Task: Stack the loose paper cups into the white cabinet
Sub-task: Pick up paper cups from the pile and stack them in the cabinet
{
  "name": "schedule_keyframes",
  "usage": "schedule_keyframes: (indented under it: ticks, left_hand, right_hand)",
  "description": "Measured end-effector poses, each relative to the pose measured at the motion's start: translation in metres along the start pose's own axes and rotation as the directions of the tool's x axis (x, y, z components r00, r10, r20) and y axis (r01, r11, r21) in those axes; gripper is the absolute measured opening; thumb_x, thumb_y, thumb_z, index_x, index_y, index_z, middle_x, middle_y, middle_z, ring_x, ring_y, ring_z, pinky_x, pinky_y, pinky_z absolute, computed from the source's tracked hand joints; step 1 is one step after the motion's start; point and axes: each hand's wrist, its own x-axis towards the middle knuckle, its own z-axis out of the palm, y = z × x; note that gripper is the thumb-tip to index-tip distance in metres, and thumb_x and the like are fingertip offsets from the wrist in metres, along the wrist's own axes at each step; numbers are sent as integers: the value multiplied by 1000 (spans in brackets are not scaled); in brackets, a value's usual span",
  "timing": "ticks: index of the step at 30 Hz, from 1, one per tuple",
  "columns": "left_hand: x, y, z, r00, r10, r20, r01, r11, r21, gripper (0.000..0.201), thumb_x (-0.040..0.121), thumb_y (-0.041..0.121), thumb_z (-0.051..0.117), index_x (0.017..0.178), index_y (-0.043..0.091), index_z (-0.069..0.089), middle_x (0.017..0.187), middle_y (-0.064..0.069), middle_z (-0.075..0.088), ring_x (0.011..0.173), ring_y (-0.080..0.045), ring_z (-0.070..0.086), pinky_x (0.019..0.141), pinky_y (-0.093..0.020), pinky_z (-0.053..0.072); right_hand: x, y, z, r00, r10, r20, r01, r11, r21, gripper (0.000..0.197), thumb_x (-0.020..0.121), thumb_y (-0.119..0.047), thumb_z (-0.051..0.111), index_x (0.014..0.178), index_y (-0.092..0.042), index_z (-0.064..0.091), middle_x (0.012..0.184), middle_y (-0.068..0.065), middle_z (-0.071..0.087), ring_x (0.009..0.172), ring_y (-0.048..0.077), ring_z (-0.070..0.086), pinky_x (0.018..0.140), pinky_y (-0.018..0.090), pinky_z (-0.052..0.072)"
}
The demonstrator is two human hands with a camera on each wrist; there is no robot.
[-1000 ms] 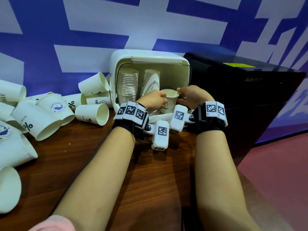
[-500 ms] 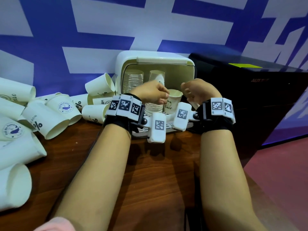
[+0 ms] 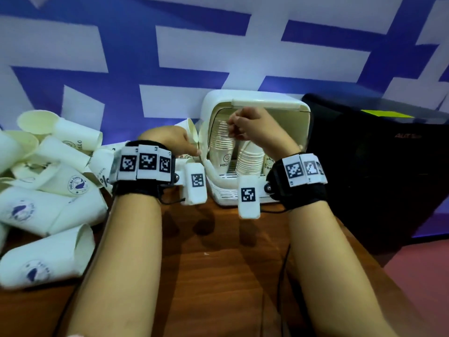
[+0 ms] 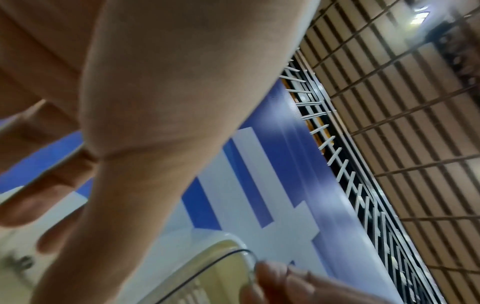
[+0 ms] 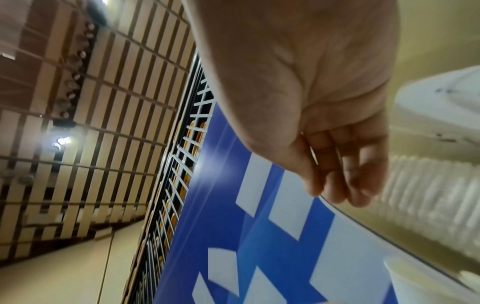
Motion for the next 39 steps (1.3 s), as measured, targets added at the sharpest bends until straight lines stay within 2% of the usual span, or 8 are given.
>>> schedule_keyframes:
  ticks: [5, 10, 18, 24, 30, 33, 35, 39]
  left_hand:
    - [18, -13, 18, 993, -116, 20, 113, 987, 111, 85, 69, 76, 60, 126, 13, 49, 115, -4, 56, 102, -24, 54, 86, -36, 46]
    - [28, -11, 34, 979, -196, -47, 198, 980, 32, 97, 71, 69, 65, 142, 14, 29, 140, -12, 39, 125, -30, 46, 83, -38, 40]
    - [39, -15, 43, 981, -194, -29, 193, 980, -43, 74, 84, 47, 66, 142, 13, 35, 138, -11, 47, 123, -28, 49, 84, -35, 41]
    - [43, -19, 50, 987, -153, -39, 154, 988, 12, 34, 87, 21, 60, 115, 3, 58, 108, -16, 63, 102, -31, 61, 86, -37, 50]
    - [28, -15, 25, 989, -144, -43, 147, 984, 98, 33, 96, 9, 39, 125, 5, 53, 122, -13, 58, 112, -29, 55, 82, -33, 42]
    - [20, -16, 4, 996, -80, -42, 76, 994, -78, 36, 91, 6, 40, 124, 13, 53, 120, -11, 61, 108, -31, 59, 94, -43, 49]
    - [12, -15, -6, 999, -28, -40, 18, 969, -247, 36, 88, 1, 41, 118, 14, 56, 112, -14, 63, 103, -34, 61, 94, -50, 51]
    - [-7, -4, -18, 992, 118, -49, -122, 772, -623, 34, 89, -4, 38, 113, 12, 57, 103, -17, 64, 89, -33, 66, 85, -43, 55]
  right_hand:
    - [9, 9, 38, 994, -64, 91, 79, 980, -180, 14, 96, -4, 47, 103, -9, 59, 95, 6, 65, 95, 24, 65, 93, 42, 53]
    - [8, 17, 54, 965, 32, 260, 83, 905, -418, 36, 98, -11, 48, 134, -8, 49, 135, 7, 55, 123, 20, 52, 102, 30, 41]
    - [9, 25, 68, 940, 119, 318, 46, 883, -468, 48, 98, -12, 49, 145, -12, 39, 147, 7, 45, 135, 22, 42, 112, 39, 34]
    - [8, 27, 66, 937, 83, 341, 105, 862, -497, 46, 100, -10, 45, 145, -12, 39, 149, 7, 43, 137, 21, 40, 113, 33, 31]
    - [11, 31, 67, 933, 67, 353, 116, 874, -472, 41, 99, -19, 51, 138, -12, 45, 133, 7, 56, 119, 21, 54, 103, 35, 41]
    - [11, 27, 67, 951, 21, 309, 106, 915, -389, 33, 101, -30, 46, 124, -7, 53, 110, 6, 61, 102, 23, 57, 92, 36, 45]
    - [11, 22, 62, 966, -14, 257, 96, 946, -310, 34, 103, -30, 42, 124, -7, 54, 115, 11, 63, 104, 26, 60, 93, 44, 50]
    - [5, 2, 34, 983, -90, 159, 125, 966, -228, 36, 104, -32, 39, 127, -11, 56, 116, 8, 62, 103, 23, 61, 85, 43, 57]
